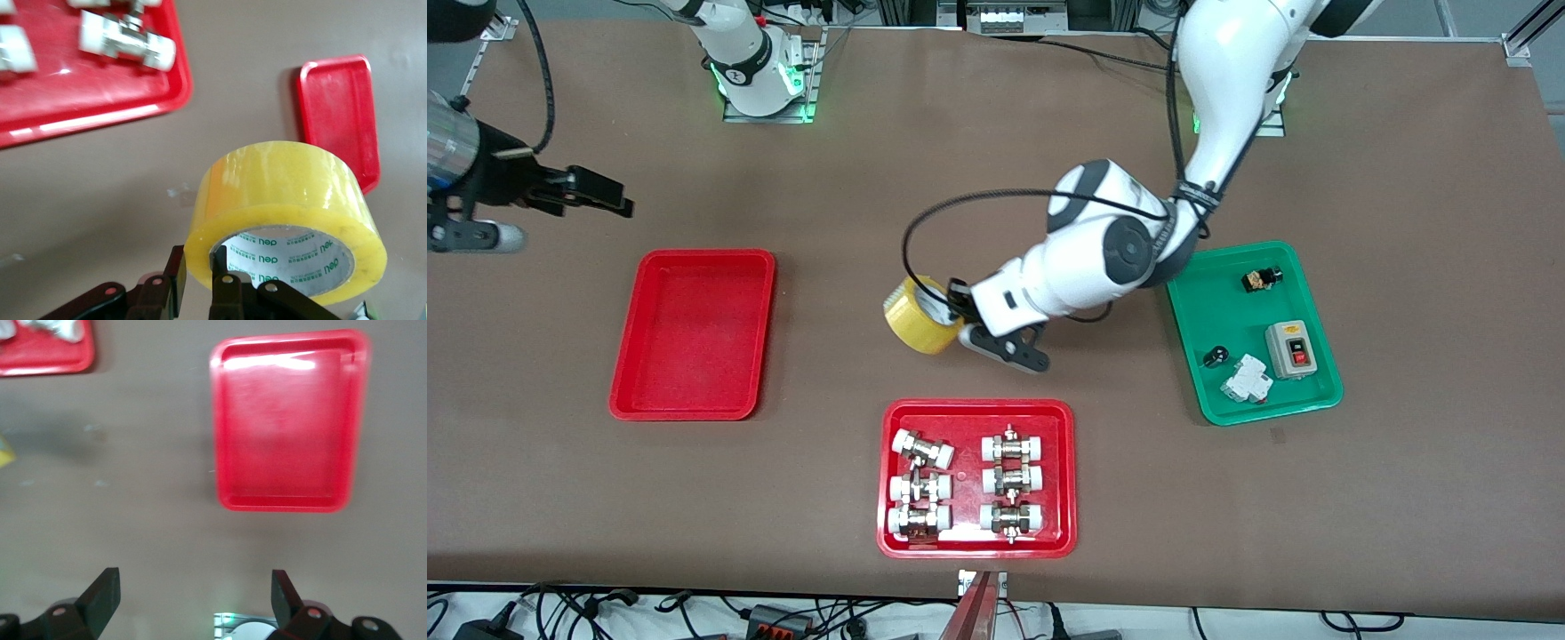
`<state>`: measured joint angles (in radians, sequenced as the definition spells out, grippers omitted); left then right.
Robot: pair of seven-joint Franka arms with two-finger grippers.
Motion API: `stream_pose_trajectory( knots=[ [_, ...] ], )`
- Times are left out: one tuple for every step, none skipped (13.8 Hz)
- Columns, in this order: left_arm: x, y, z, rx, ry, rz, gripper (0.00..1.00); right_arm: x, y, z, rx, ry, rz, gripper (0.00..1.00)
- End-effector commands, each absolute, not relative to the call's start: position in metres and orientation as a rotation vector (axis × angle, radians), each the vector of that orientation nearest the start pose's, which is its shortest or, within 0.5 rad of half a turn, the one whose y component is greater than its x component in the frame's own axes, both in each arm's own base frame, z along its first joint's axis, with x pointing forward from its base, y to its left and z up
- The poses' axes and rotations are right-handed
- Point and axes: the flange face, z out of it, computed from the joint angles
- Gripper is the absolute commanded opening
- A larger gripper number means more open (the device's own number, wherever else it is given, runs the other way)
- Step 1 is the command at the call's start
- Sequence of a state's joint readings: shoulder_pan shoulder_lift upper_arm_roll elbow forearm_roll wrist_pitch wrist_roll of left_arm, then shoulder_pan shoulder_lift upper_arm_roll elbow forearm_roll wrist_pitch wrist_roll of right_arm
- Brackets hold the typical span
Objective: Left arm passes tape to right arm into tray
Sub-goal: 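Hold the tape with the left gripper while the right gripper reaches it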
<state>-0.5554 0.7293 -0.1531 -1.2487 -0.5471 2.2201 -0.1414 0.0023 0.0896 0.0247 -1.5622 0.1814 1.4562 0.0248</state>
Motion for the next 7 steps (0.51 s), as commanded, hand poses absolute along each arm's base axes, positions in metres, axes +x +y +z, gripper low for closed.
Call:
stream_pose_trajectory(
  knots=[
    [0.585, -0.508, 0.381, 2.468, -0.321, -0.018, 0.0, 0.578, 0.047, 0.55, -2.798, -0.111, 0.314, 1.0],
    [0.585, -0.509, 0.381, 2.466, -0.333, -0.012, 0.0, 0.583, 0.057, 0.542, -2.752, -0.13, 0.314, 1.0],
    [0.588, -0.51, 0.386, 2.463, -0.331, -0.01, 0.0, 0.588, 0.067, 0.533, -2.707, -0.142, 0.308, 1.0],
    [0.587, -0.511, 0.387, 2.465, -0.334, -0.02, 0.0, 0.594, 0.08, 0.524, -2.666, -0.172, 0.288, 1.0],
    [0.587, -0.512, 0.387, 2.464, -0.338, -0.028, 0.0, 0.596, 0.097, 0.518, -2.628, -0.221, 0.263, 1.0],
    [0.585, -0.517, 0.383, 2.465, -0.334, -0.036, 0.0, 0.597, 0.113, 0.51, -2.599, -0.245, 0.238, 1.0],
    [0.583, -0.525, 0.384, 2.47, -0.301, -0.049, 0.0, 0.598, 0.127, 0.504, -2.583, -0.257, 0.2, 1.0]
  ],
)
